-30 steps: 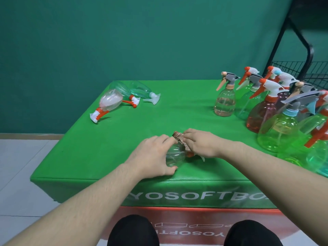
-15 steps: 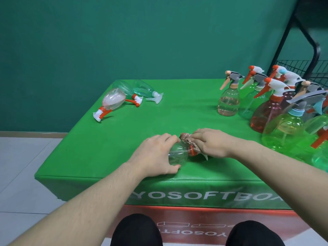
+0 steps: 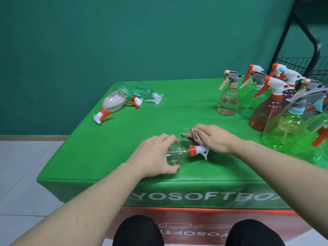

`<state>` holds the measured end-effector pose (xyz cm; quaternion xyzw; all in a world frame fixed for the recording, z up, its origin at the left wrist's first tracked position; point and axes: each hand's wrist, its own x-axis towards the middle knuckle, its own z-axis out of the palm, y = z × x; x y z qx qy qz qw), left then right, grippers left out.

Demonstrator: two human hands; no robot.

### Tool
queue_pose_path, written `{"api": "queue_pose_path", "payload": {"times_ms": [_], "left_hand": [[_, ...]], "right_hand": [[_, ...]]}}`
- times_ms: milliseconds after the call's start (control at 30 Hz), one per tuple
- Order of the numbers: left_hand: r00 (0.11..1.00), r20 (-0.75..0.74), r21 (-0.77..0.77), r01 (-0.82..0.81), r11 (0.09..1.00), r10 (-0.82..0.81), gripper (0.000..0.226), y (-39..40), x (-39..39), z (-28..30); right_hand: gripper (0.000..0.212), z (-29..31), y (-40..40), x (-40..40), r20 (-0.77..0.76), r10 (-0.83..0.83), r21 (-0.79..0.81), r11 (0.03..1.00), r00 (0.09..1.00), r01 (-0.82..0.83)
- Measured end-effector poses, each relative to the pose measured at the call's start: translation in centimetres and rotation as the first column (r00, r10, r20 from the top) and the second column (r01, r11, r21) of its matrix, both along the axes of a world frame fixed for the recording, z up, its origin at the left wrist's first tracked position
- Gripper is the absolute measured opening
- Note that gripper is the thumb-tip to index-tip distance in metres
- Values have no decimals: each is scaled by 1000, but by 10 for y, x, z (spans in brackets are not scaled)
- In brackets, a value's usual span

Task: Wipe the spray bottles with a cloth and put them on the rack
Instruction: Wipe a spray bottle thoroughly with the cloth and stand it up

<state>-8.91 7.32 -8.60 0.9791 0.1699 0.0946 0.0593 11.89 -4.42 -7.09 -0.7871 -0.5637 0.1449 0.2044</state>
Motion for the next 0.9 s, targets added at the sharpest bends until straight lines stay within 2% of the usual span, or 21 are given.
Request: {"api": "queue_pose_path", "payload": {"times_ms": [200,333,467,600,767,900], "left_hand": [[999,-27,-19,-26,999,25,87,-2,-2,2],[996,-79,-69,-51,996,46,94,-3,-5,9],[985,-163,-148,-72,986,47,97,-4,-4,17],[985,-151,-220,-120,968,88,96,-7,-3,22],[982,-98,-266,-179,947,159,100,-12,-1,21],[969,-40,-275,-243,930,242,100,-21,4,18]], "right_hand": [[29,-1,-23,2,61,-72,111,992,996,65],[29,-2,-36,0,-20,-190,224,956,982,190],[20,-4,-51,-6,-74,-241,235,939,968,252],[26,-6,-57,-17,-170,-276,279,907,946,315],[29,-3,-51,-36,-436,-346,264,833,831,486],[35,-2,-43,-51,-702,-318,226,750,638,622]]}}
